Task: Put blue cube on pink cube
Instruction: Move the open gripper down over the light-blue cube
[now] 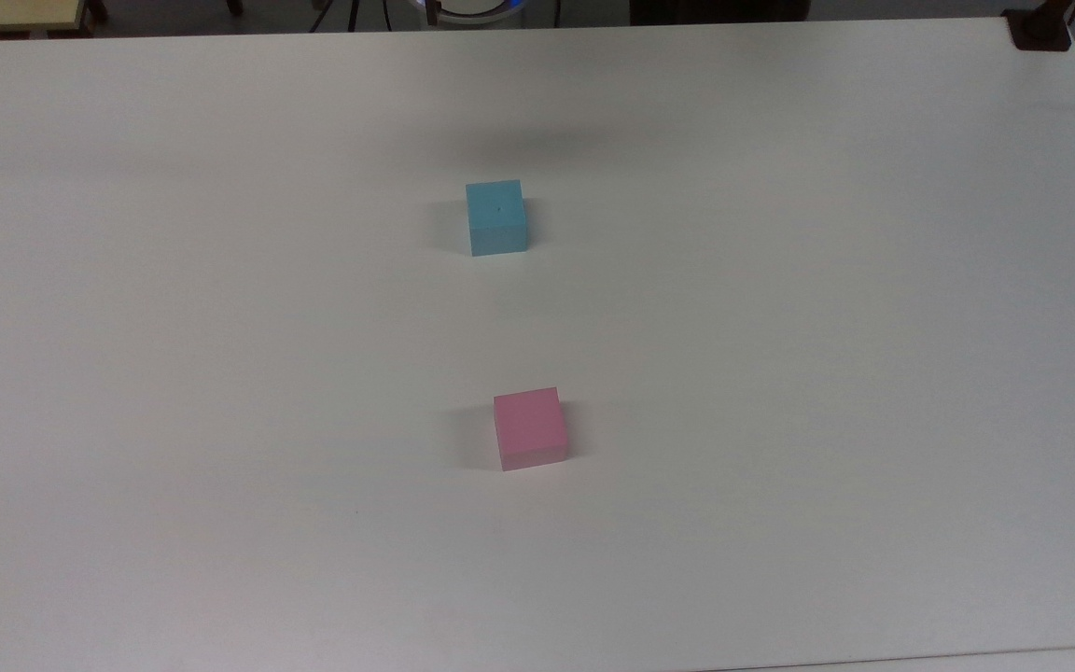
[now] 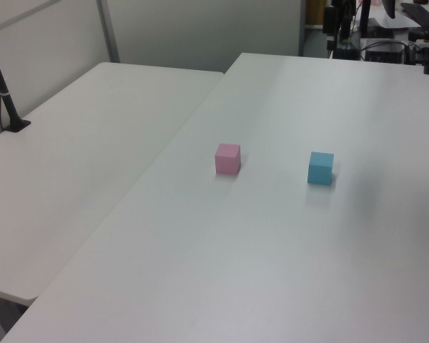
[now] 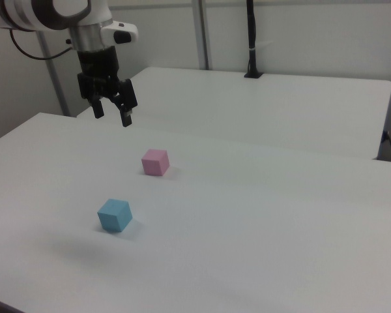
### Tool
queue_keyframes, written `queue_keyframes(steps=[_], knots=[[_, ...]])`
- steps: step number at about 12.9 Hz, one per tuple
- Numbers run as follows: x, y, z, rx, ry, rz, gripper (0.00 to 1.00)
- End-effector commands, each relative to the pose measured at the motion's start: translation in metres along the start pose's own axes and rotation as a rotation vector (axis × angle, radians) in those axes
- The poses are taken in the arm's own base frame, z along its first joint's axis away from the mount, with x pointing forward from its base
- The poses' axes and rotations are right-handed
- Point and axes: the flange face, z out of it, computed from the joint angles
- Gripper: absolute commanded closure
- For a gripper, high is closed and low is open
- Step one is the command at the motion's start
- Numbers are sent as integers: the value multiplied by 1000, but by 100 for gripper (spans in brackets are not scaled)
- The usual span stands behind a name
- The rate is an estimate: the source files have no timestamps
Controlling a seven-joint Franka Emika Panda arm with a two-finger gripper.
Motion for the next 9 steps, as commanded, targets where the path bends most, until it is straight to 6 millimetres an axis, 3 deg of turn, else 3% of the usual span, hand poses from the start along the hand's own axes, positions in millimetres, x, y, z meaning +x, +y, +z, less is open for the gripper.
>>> queue_keyframes(steps=[1,9], knots=[[1,-15,17,-1,-31,-82,0],[2,-19,21,5,-35,-87,0]])
